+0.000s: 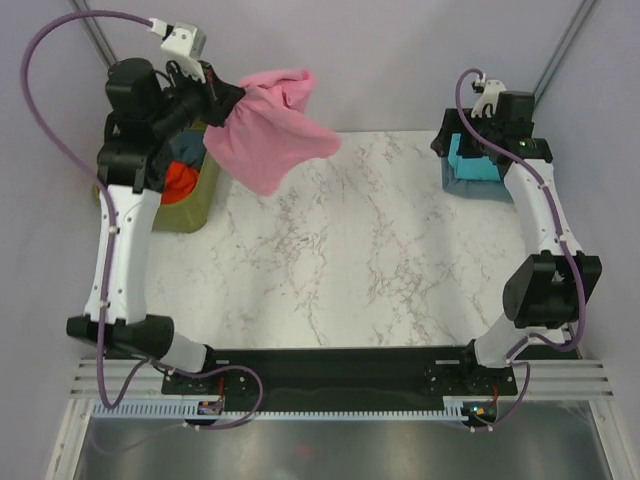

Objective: Fold and stack the t-shirts
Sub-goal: Move the tshirt to the center of the board, then flatten the tshirt out

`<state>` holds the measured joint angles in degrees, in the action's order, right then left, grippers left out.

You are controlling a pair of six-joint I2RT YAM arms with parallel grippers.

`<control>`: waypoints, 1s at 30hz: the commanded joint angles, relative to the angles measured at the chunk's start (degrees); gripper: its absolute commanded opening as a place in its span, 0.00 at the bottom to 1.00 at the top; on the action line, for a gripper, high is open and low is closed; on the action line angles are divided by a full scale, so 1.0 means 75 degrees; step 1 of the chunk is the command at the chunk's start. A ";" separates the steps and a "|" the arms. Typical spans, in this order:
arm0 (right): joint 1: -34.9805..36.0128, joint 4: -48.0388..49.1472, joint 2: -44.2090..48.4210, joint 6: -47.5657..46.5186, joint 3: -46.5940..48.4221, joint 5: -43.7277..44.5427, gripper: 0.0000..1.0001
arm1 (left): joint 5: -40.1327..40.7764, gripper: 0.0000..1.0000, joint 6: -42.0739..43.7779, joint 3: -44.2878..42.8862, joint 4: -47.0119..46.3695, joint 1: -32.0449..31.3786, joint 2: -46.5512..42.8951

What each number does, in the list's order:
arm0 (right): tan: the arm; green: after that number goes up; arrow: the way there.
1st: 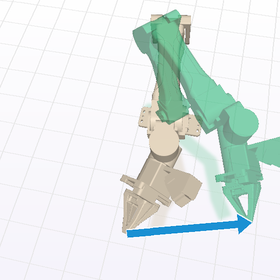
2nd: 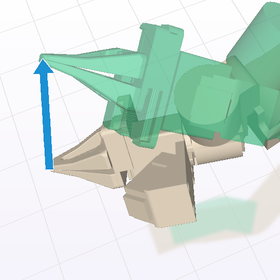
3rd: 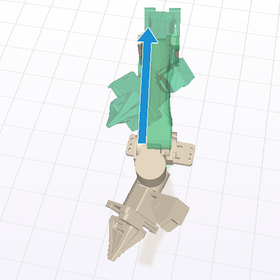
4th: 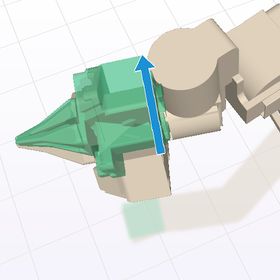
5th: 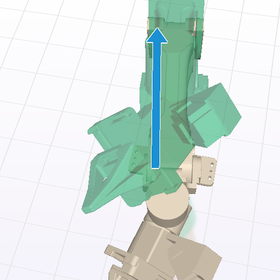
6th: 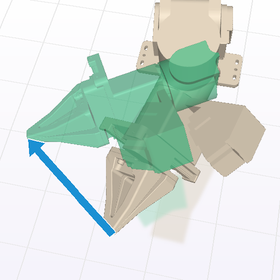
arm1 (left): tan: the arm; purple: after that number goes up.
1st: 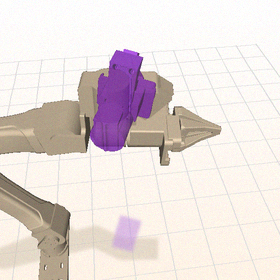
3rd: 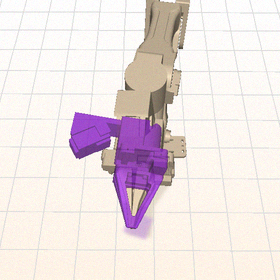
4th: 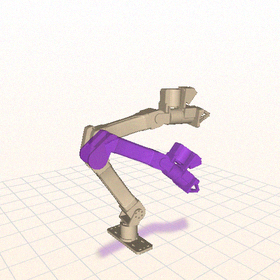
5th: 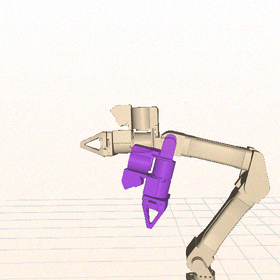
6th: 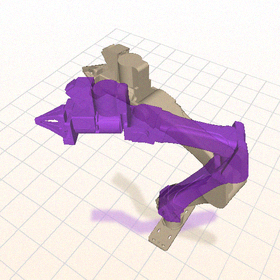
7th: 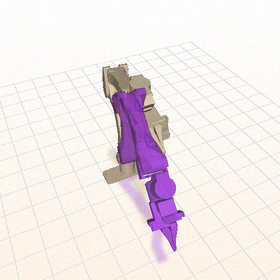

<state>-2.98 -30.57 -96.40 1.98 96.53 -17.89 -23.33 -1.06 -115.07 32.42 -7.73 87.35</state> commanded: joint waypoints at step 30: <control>0.1581 -0.5003 0.1843 -0.4481 -0.3626 -0.2640 0.98 | -0.0722 0.99 0.1009 0.7560 0.0904 -0.0974 -0.3455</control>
<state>8.34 -61.60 -77.56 -24.40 66.98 -34.83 -28.62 6.31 -59.64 41.76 -14.41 62.57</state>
